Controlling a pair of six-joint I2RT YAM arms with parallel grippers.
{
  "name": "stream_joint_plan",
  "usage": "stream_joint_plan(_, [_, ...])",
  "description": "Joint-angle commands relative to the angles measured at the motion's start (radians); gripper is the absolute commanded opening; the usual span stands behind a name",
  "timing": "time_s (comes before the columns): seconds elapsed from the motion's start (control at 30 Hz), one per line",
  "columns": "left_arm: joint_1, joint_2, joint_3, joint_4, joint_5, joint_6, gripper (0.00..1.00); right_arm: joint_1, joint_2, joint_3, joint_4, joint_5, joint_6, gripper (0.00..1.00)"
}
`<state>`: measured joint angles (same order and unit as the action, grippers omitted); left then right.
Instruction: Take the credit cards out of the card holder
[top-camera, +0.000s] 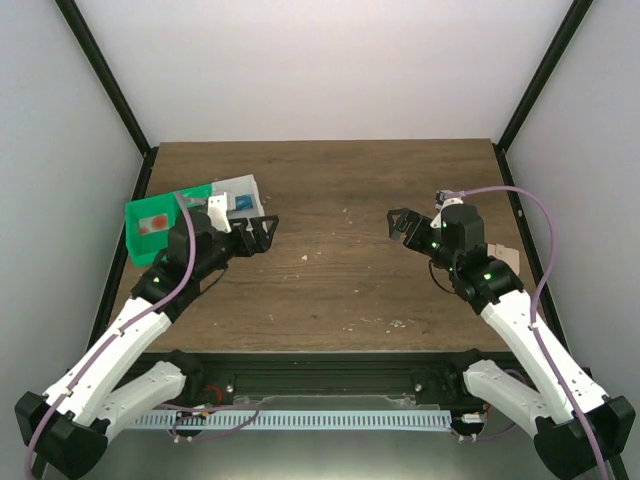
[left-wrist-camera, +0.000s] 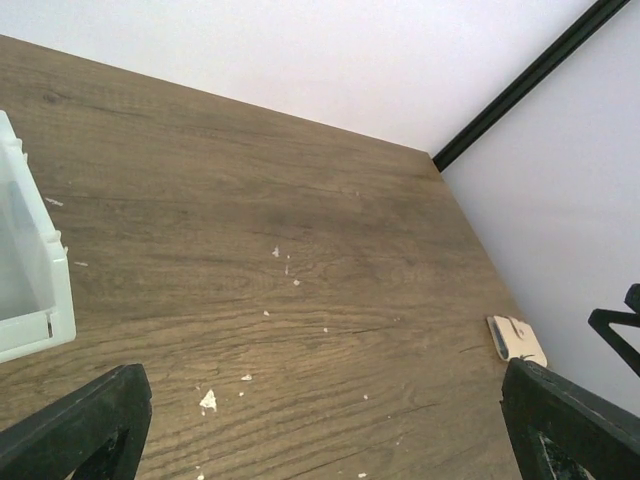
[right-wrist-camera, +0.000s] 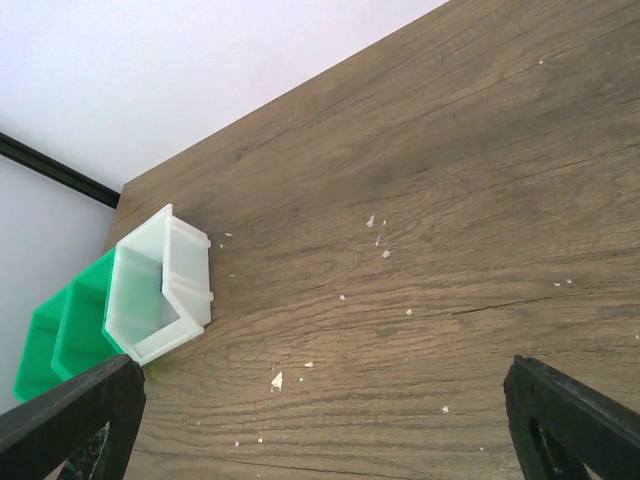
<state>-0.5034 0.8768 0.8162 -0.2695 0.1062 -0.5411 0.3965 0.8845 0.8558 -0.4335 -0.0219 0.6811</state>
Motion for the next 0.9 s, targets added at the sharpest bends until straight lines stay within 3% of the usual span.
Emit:
stream_joint_plan(0.0, [0.003,0.009,0.026,0.016,-0.011,0.003,0.97,0.011,-0.011,0.007,0.006,0.025,-0.007,1.0])
stream_joint_plan(0.2, [0.003,-0.018,0.013,0.032,-0.041,-0.006,1.0,0.012,0.023,0.025,-0.021,0.08,0.018,1.0])
stream_joint_plan(0.57, [0.003,0.086,0.045,-0.029,-0.012,0.02,1.0,0.01,0.179,0.093,-0.124,0.318,0.142,0.99])
stream_joint_plan(0.7, [0.003,0.141,0.062,-0.052,-0.005,0.024,0.99,-0.031,0.255,0.085,-0.152,0.404,0.202,0.87])
stream_joint_plan(0.87, [0.003,0.167,0.092,-0.075,0.027,0.046,0.98,-0.155,0.342,0.057,-0.157,0.433,0.258,0.62])
